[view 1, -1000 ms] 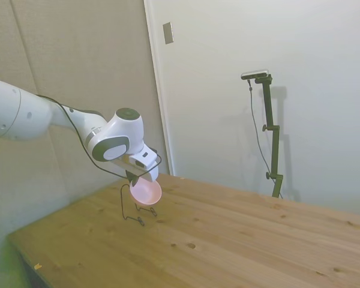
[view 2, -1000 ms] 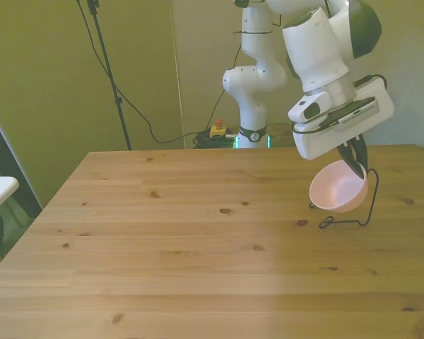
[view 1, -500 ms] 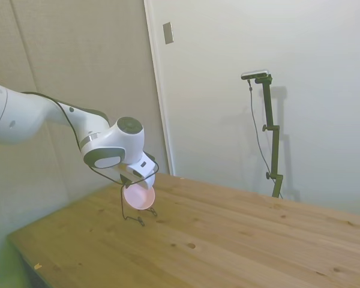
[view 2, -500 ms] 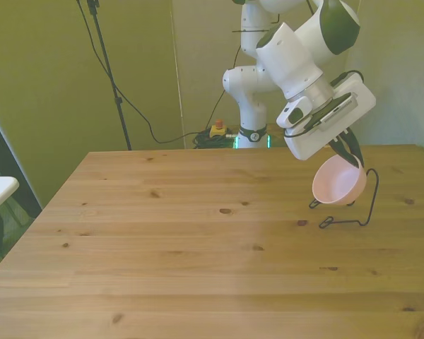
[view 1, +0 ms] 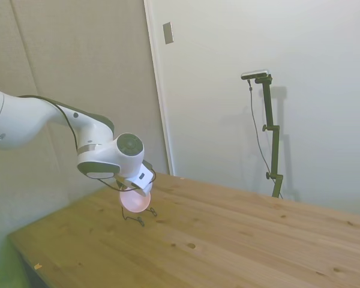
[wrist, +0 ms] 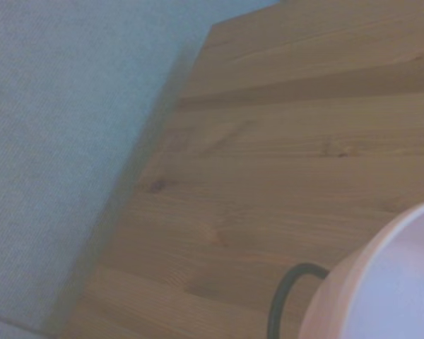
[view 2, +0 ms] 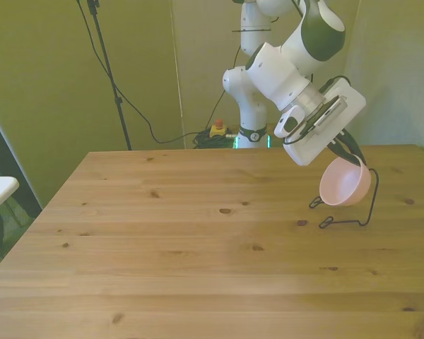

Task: Load the bowl

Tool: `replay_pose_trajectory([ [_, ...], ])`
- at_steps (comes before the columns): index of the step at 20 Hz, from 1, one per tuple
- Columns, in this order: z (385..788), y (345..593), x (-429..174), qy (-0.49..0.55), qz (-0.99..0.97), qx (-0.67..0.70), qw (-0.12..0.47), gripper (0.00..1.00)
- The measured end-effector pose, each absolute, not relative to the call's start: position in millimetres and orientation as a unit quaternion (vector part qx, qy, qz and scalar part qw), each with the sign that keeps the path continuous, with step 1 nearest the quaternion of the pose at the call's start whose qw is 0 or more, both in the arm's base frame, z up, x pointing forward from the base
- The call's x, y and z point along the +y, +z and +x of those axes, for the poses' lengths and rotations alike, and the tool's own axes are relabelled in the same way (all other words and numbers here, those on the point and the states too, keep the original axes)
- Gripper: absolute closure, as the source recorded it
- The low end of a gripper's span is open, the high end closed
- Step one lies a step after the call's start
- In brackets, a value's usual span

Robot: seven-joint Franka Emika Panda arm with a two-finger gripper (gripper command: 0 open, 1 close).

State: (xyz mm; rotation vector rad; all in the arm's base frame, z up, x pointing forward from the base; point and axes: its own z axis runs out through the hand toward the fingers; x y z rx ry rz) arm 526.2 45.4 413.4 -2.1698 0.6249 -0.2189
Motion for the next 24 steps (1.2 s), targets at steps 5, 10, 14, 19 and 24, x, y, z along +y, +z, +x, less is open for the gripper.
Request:
replay_pose_trajectory([
  [5, 527.5, 405.3, 44.9, -0.095, -0.862, 0.241, 0.436, 1.0],
  [10, 529.6, 392.3, 47.1, -0.094, -0.858, 0.232, 0.448, 1.0],
  [14, 533.8, 385.5, 47.8, -0.089, -0.855, 0.227, 0.457, 1.0],
  [19, 537.0, 374.3, 44.3, -0.085, -0.853, 0.226, 0.463, 1.0],
  [24, 537.7, 367.3, 38.0, -0.08, -0.852, 0.233, 0.463, 0.0],
])
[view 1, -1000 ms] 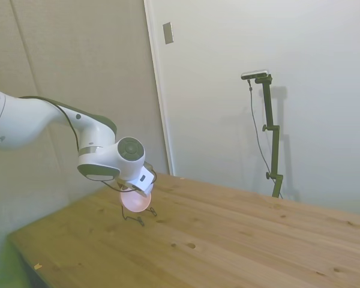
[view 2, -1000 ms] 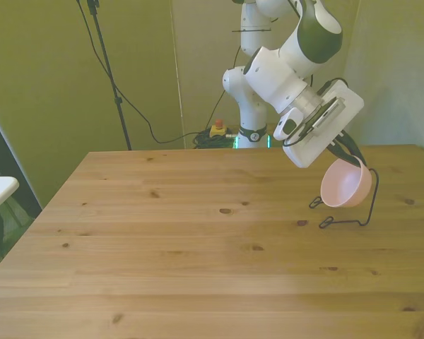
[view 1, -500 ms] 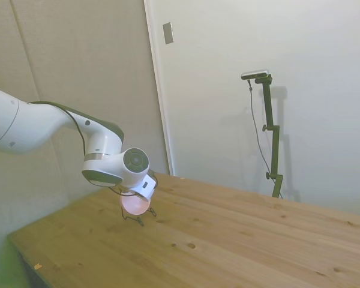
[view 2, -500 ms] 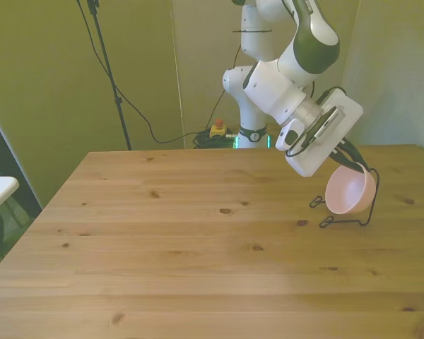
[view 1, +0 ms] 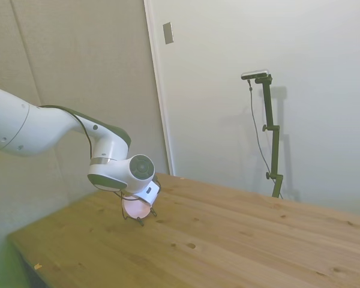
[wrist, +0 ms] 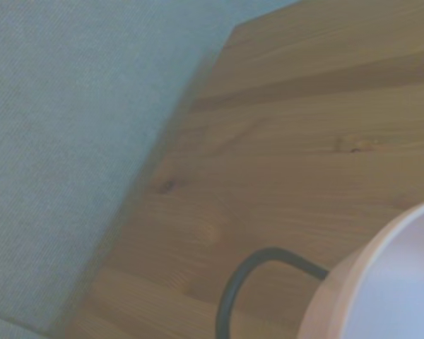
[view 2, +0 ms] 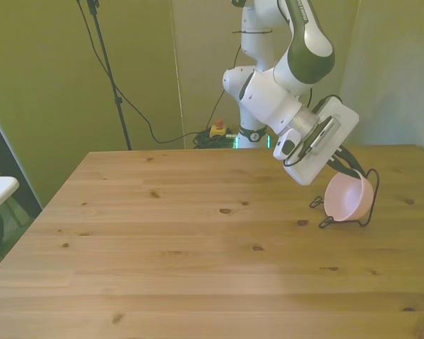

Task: Load the bowl

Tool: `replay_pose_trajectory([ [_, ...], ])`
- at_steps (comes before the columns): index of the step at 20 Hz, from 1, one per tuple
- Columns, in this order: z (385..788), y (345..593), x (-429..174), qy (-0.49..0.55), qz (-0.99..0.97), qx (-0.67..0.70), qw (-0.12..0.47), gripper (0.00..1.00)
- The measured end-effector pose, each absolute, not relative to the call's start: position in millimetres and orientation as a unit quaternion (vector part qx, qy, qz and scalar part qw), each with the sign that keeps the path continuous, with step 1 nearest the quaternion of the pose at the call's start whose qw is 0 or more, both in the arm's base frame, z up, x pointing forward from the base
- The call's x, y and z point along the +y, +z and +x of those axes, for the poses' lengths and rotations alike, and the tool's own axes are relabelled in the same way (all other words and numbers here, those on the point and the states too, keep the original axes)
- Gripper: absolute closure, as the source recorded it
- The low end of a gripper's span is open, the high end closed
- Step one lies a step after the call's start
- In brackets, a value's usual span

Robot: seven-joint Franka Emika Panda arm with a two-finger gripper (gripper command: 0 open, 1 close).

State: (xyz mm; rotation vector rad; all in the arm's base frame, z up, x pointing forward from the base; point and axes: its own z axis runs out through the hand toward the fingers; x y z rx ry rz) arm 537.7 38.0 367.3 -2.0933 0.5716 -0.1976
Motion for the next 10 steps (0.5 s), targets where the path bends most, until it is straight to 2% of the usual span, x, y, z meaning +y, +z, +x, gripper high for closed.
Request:
replay_pose_trajectory([
  [10, 539.2, 368.1, 30.1, -0.083, -0.849, 0.237, 0.464, 0.0],
])
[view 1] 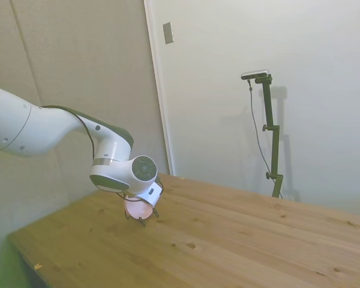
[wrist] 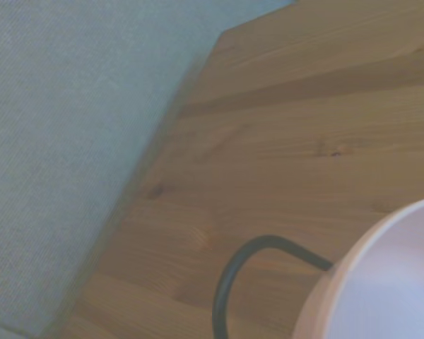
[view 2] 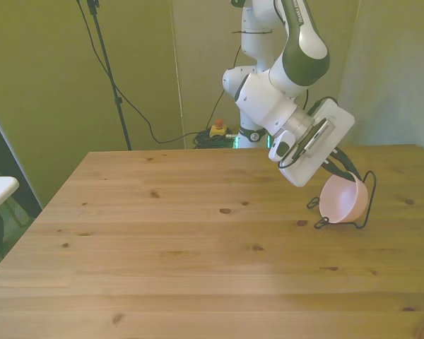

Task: Load the bowl

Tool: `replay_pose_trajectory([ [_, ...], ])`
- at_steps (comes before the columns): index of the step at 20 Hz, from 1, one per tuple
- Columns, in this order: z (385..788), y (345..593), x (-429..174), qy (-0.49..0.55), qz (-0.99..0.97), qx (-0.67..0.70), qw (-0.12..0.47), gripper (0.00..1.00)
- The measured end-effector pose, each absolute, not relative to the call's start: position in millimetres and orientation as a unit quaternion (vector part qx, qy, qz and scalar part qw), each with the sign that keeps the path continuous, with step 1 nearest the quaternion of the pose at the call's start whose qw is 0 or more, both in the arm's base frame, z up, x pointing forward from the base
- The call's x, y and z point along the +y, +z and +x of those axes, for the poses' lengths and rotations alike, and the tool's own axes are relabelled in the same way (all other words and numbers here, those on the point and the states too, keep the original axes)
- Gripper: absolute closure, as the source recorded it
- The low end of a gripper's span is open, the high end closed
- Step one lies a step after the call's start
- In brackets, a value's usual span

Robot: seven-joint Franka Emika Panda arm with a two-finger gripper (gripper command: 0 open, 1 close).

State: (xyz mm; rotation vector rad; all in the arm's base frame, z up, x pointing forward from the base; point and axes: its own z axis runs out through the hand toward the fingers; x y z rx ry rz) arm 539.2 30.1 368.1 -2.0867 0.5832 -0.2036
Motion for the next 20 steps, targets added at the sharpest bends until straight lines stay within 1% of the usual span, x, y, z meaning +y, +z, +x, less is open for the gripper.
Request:
replay_pose_trajectory([
  [6, 538.7, 374.9, 29.0, -0.084, -0.848, 0.232, 0.469, 0.0],
  [12, 531.5, 405.2, 15.3, -0.101, -0.844, 0.23, 0.473, 0.0],
  [15, 522.6, 422.4, 6.8, -0.094, -0.855, 0.253, 0.442, 0.0],
  [20, 499.6, 455.9, -15.8, -0.094, -0.871, 0.31, 0.37, 0.0],
])
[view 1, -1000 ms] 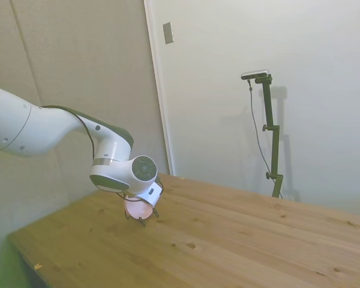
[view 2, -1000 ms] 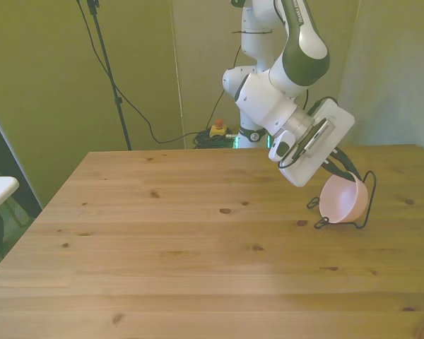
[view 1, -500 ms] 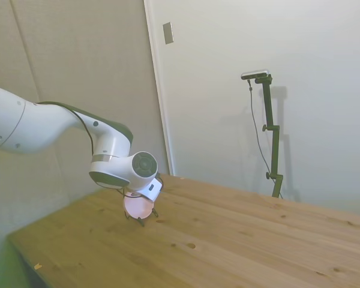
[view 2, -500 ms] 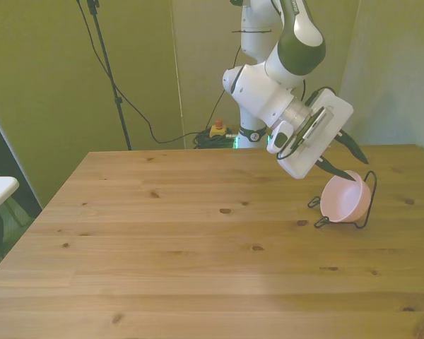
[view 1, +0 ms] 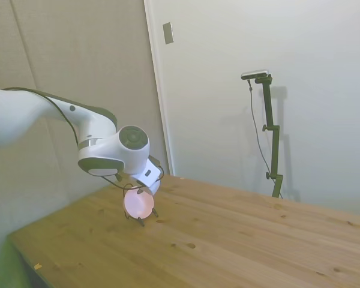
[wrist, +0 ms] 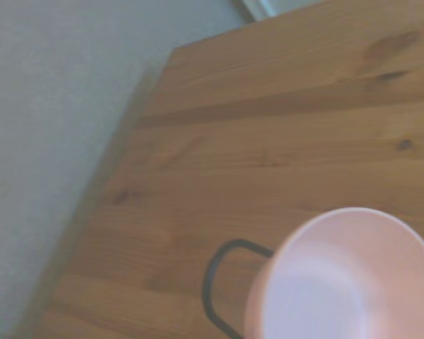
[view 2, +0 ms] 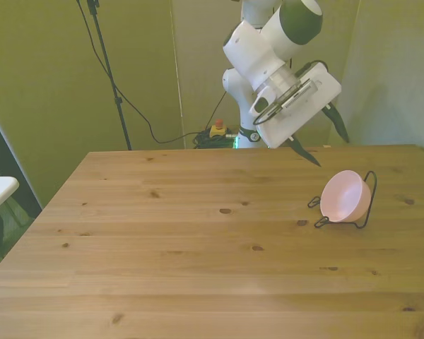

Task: Load the bowl

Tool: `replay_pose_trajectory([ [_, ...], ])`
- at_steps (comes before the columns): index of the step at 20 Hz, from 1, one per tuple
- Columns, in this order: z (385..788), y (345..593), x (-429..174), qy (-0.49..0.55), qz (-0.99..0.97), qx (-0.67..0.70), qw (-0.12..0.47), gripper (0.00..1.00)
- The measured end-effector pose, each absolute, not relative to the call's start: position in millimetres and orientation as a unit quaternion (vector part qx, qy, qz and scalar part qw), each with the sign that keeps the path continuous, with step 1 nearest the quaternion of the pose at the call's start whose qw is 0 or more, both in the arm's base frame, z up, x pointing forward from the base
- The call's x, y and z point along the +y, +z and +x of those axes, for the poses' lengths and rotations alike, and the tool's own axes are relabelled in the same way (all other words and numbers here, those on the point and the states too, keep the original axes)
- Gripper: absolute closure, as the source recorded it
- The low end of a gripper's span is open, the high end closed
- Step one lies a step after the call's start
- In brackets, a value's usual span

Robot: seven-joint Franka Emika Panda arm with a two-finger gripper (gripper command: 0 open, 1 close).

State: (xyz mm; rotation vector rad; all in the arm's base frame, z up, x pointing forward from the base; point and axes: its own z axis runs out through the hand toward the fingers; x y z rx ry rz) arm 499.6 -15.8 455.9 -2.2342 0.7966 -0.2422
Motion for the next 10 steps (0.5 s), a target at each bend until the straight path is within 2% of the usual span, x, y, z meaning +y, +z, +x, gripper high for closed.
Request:
replay_pose_trajectory([
  [3, 482.7, 463.7, -31.6, -0.095, -0.879, 0.342, 0.32, 0.0],
  [7, 453.9, 458.7, -61.0, -0.09, -0.887, 0.382, 0.245, 0.0],
  [10, 434.0, 455.5, -83.4, -0.089, -0.885, 0.405, 0.211, 0.0],
])
